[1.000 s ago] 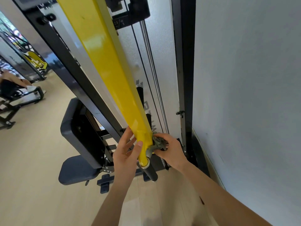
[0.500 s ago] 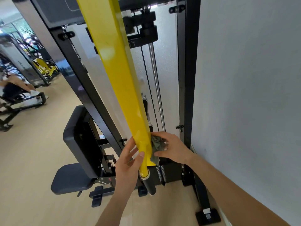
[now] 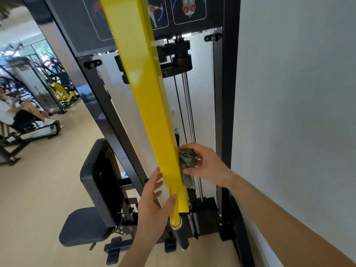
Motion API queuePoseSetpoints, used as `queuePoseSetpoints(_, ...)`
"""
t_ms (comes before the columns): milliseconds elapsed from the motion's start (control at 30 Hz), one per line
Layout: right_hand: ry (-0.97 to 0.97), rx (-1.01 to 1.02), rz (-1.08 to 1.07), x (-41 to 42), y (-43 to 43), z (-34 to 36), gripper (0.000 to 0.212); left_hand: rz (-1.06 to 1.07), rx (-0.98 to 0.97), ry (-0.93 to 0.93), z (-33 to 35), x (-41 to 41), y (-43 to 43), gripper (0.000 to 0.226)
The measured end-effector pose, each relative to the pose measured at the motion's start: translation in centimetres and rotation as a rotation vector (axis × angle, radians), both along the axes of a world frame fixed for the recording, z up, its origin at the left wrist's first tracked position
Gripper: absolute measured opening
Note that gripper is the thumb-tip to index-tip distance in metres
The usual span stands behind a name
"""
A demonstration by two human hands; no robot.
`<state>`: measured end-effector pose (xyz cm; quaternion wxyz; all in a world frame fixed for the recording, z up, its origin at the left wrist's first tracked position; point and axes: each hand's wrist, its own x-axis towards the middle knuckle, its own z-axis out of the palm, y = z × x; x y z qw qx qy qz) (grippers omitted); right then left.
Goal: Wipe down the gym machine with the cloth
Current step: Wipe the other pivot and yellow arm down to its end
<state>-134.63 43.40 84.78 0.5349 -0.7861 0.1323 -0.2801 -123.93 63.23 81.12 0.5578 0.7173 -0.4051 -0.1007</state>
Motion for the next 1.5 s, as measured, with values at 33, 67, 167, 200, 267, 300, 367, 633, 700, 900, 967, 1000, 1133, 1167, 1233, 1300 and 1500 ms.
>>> queuePoseSetpoints(33,-0.006,0.003,0.016,0.1,-0.2,0.6,0.060,-0.003,-0.014,-0.039,0.8,0.1,-0.3,0.080)
queuePoseSetpoints(67,-0.016,0.009,0.030,0.1,-0.4,1.1,0.059,-0.007,-0.032,-0.072,1.8,0.0,-0.6,0.082)
queuePoseSetpoints(167,-0.042,0.040,0.058,0.1,-1.0,2.5,0.059,0.001,-0.115,-0.100,4.7,-0.2,-1.5,0.079)
queuePoseSetpoints(200,-0.044,0.044,0.066,0.2,-1.3,3.0,0.059,0.008,-0.155,-0.104,5.7,-0.2,-1.8,0.077)
queuePoseSetpoints(267,-0.052,0.051,0.078,0.2,-1.6,4.0,0.059,0.029,-0.229,-0.117,7.3,-0.2,-2.6,0.073)
queuePoseSetpoints(300,-0.060,0.057,0.083,0.3,-1.8,4.5,0.059,0.042,-0.251,-0.120,8.1,-0.1,-3.0,0.070)
queuePoseSetpoints(367,-0.076,0.058,0.088,0.4,-1.9,5.8,0.056,0.084,-0.269,-0.124,8.9,-0.1,-3.9,0.065)
queuePoseSetpoints(633,-0.147,0.074,0.108,1.4,-2.7,9.8,0.052,0.164,-0.260,-0.127,8.3,0.5,-5.1,0.059)
queuePoseSetpoints(700,-0.168,0.097,0.115,1.7,-2.9,10.7,0.052,0.153,-0.262,-0.134,8.4,0.7,-5.2,0.058)
queuePoseSetpoints(900,-0.204,0.120,0.114,1.9,-2.7,13.4,0.053,0.104,-0.200,-0.178,9.5,1.8,-5.3,0.062)
queuePoseSetpoints(967,-0.201,0.102,0.107,1.8,-2.7,14.5,0.051,0.055,-0.114,-0.222,10.9,2.7,-5.2,0.066)
queuePoseSetpoints(1000,-0.200,0.093,0.103,1.8,-2.6,15.1,0.050,0.026,-0.071,-0.257,11.7,3.2,-5.1,0.070)
queuePoseSetpoints(1133,-0.217,0.079,0.100,1.7,-2.1,18.1,0.050,-0.048,-0.120,-0.347,15.8,4.1,-4.7,0.078)
queuePoseSetpoints(1167,-0.225,0.083,0.100,1.7,-2.0,19.0,0.050,-0.055,-0.177,-0.354,17.1,4.0,-4.7,0.074)
queuePoseSetpoints(1233,-0.252,0.083,0.103,1.6,-1.7,20.9,0.049,-0.049,-0.286,-0.378,19.9,3.6,-4.9,0.067)
queuePoseSetpoints(1300,-0.291,0.078,0.116,1.7,-1.5,22.6,0.050,-0.053,-0.356,-0.399,21.9,3.5,-5.0,0.069)
queuePoseSetpoints(1500,-0.361,0.049,0.103,1.8,-1.2,26.3,0.047,-0.055,-0.381,-0.431,22.1,3.8,-5.2,0.075)
